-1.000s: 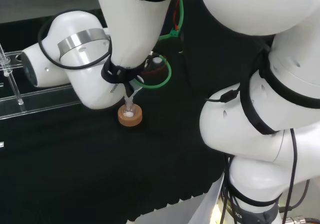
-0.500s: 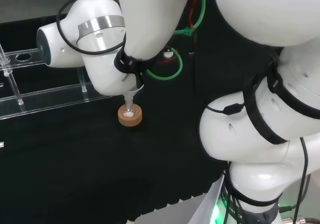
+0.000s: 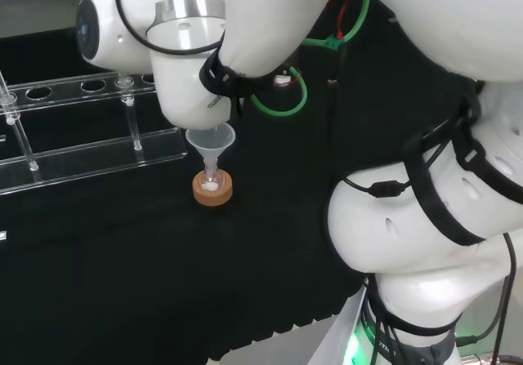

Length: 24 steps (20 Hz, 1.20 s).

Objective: Pour all the NaCl from the weighing funnel into the round-bottom flask.

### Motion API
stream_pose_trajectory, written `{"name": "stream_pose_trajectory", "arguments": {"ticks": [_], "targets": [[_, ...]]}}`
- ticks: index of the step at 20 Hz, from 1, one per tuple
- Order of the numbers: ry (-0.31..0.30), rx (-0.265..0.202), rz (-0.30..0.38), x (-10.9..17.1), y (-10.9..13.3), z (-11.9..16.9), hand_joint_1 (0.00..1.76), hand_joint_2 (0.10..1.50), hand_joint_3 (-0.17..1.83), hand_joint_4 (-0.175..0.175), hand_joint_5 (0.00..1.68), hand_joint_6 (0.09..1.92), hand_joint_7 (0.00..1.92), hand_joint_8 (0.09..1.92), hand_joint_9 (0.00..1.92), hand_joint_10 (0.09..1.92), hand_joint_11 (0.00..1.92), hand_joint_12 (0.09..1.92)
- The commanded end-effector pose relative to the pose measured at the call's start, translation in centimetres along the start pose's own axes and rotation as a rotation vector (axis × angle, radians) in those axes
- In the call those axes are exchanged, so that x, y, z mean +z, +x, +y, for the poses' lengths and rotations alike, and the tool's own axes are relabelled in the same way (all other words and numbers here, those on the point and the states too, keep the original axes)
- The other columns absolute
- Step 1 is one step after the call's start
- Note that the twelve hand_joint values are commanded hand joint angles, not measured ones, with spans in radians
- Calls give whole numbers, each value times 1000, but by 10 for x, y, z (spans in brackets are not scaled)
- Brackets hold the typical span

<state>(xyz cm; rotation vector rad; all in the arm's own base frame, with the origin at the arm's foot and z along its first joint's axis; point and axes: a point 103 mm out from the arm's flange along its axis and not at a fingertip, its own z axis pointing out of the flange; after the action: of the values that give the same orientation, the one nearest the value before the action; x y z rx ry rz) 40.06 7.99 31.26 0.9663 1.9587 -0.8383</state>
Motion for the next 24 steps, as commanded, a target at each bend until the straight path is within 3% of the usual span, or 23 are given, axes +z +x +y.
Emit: {"name": "stream_pose_trajectory", "arguments": {"ticks": [1,9,12,15,24], "targets": [[-18,54,90,-3,-6,9,1130,647,594,175,1404,389,1753,87,1145,147,116,1502],[3,109,166,23,-16,17,1130,648,594,175,1400,396,1753,87,1145,147,119,1502],[16,136,238,47,-23,17,1129,648,594,175,1399,399,1752,87,1145,147,120,1502],[6,152,252,62,-27,17,1129,648,594,175,1398,401,1752,87,1146,147,121,1502],[36,267,348,114,-57,15,1129,649,594,175,1394,408,1752,87,1147,147,125,1501]]}}
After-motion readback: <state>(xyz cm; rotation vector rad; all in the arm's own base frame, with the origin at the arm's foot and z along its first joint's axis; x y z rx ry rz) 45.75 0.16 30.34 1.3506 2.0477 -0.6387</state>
